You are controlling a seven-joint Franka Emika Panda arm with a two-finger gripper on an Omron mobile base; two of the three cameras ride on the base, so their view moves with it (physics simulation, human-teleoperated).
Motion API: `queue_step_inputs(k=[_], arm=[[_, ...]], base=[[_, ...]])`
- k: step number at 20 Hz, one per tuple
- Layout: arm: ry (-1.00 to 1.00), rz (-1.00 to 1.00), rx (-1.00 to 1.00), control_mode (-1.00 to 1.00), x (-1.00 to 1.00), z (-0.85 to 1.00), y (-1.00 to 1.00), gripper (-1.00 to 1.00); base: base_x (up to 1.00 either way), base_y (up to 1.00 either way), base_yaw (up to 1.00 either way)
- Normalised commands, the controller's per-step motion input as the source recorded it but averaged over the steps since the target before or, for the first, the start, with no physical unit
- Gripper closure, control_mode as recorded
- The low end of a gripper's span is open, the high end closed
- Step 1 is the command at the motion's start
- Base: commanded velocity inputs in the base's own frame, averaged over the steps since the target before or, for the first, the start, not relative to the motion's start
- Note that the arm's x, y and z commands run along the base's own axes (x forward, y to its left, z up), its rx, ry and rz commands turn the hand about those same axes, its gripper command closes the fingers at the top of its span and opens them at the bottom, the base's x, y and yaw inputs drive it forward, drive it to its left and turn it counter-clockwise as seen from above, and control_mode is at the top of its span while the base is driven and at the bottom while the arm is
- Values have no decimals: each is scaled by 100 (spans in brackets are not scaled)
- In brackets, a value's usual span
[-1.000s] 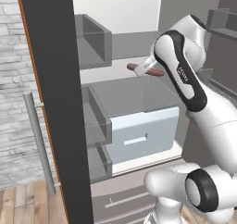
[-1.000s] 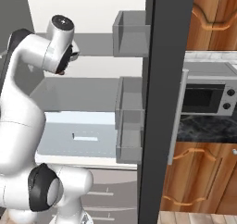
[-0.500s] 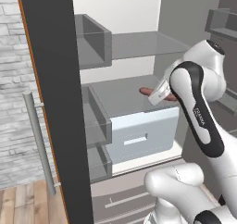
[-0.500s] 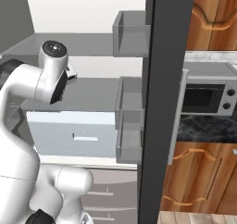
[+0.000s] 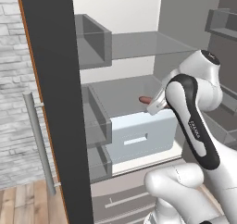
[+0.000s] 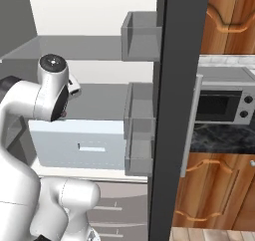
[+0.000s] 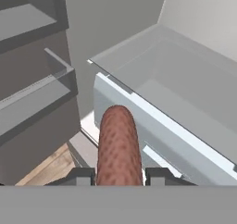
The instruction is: Retrieve the sausage and cheese from the fridge and place them on the cutting board on the counter.
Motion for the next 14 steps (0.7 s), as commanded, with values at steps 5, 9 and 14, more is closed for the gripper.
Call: queue_step_inputs(k=[5, 9, 14], arm=[[0, 0, 0, 100, 0, 0, 0, 100], [0, 0, 0, 100, 0, 0, 0, 100], [0, 0, 0, 100, 0, 0, 0, 100]], base=[[0, 0, 0], [0, 0, 0], [-57, 0, 0]])
